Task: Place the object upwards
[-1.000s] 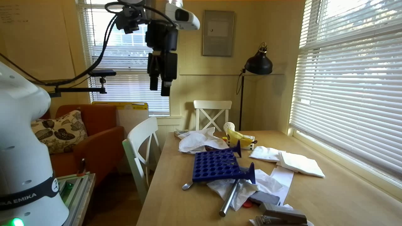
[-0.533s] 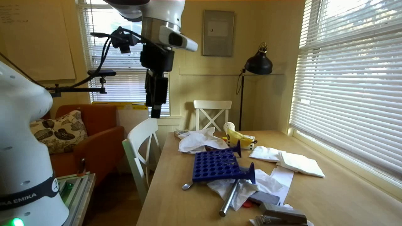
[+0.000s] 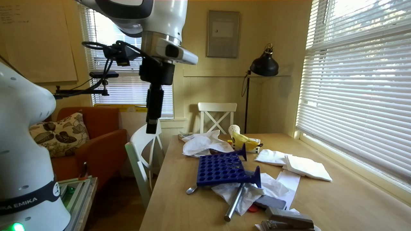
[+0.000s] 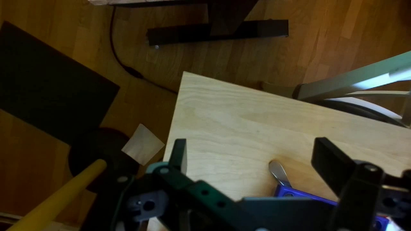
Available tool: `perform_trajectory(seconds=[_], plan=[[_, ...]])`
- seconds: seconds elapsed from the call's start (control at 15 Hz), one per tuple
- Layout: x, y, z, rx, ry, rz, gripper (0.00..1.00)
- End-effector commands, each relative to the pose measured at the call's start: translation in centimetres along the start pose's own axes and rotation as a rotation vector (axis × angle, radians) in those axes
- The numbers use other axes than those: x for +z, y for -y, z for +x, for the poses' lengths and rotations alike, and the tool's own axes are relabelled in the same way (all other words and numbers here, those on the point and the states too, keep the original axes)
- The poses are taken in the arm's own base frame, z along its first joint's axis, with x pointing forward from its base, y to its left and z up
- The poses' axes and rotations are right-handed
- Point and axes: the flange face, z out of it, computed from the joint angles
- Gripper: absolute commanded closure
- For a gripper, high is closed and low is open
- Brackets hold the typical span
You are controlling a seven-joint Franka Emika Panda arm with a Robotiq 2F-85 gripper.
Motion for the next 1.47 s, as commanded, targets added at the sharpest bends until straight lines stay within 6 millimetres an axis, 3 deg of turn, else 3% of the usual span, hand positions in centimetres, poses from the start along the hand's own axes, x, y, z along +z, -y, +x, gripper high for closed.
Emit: perform_trajectory(seconds=[0.0,0.33,0.53,0.6,0.8,0.93,1.0,1.07,1.2,1.4], plan=[[0.7,-0.5,-0.4,0.057,-0.029,0.013,0.00],[6.9,-3.3,-1.7,0.099,0.015,0.191,0.00],[9.0,-4.1,-2.5,0.257,-0.110,0.159,0.00],[7.3,-5.0,-0.2,0.284,-0.148,0.133,0.00],[6.8,-3.7,1.9,0.379,-0.278,0.068,0.00],[8.0,-2.0,3.1,0.383,-0.255,0.031,0.00],[9.5,-1.0,2.9,0.346,-0.164,0.031,0.00],[7.4,-2.1,2.3,0.348,-0.237,0.052,0.00],[8.9,-0.9,2.8,0.336,-0.185,0.036,0.00],[9.4,-0.9,3.6,0.364,-0.200,0.044,0.00]])
